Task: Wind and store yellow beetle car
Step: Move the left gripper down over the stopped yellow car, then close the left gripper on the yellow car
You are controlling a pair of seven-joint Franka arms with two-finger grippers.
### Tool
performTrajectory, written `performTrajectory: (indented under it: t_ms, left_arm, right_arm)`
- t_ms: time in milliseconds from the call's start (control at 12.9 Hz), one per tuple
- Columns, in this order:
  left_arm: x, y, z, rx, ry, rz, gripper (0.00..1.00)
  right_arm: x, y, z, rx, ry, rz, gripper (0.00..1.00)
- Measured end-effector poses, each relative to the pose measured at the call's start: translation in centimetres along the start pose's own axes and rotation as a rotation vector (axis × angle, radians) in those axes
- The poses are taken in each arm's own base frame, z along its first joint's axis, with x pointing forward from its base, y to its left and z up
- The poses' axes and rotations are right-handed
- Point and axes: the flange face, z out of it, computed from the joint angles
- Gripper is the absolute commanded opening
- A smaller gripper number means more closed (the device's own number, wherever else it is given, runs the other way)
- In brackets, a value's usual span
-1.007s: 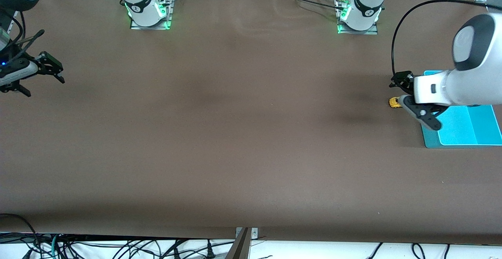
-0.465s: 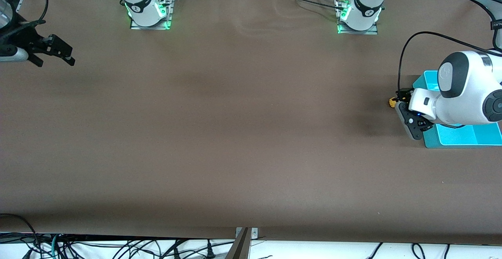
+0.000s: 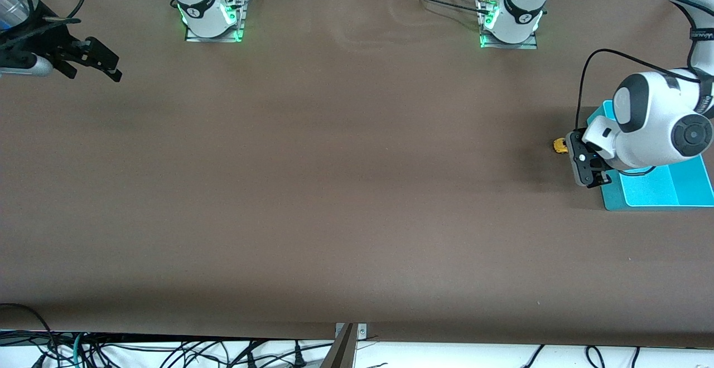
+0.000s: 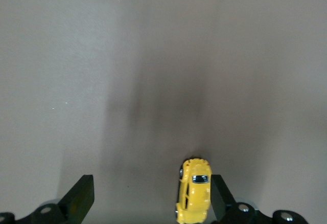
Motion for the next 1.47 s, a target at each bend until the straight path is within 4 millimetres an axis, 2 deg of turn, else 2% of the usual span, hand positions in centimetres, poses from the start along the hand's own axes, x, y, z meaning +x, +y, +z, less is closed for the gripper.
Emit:
performTrajectory:
  t_ms: [155,387,542,930,1240,1472]
  left_arm:
    - [-0.7,1.3,2.3,0.018,-0.001,0.012,1.00]
    - [-2.4,2.9,4.1,0.018,0.007,0.028,1.00]
    - [-3.9,3.5,4.9,0.027,0.013,0.032,1.00]
    - [-8.9,4.9,8.1,0.070,0.023,0.072,1.00]
    - [-9.4,5.5,10.3,0.085,0.022,0.070,1.00]
    - [-9.5,5.8,11.8,0.086,0.021,0.067,1.00]
  right_arm:
    - [1.3,-0.2,0.2,-0.017,-0.015,-0.030,1.00]
    - [3.7,3.1,0.9,0.011,-0.030,-0.077,1.00]
    - [4.3,4.1,1.2,0.020,-0.037,-0.074,1.00]
    - [4.2,3.4,0.8,0.023,-0.040,-0.090,1.00]
    - [4.4,2.9,0.8,0.019,-0.043,-0.100,1.00]
    - [5.7,3.2,0.7,0.014,-0.037,-0.096,1.00]
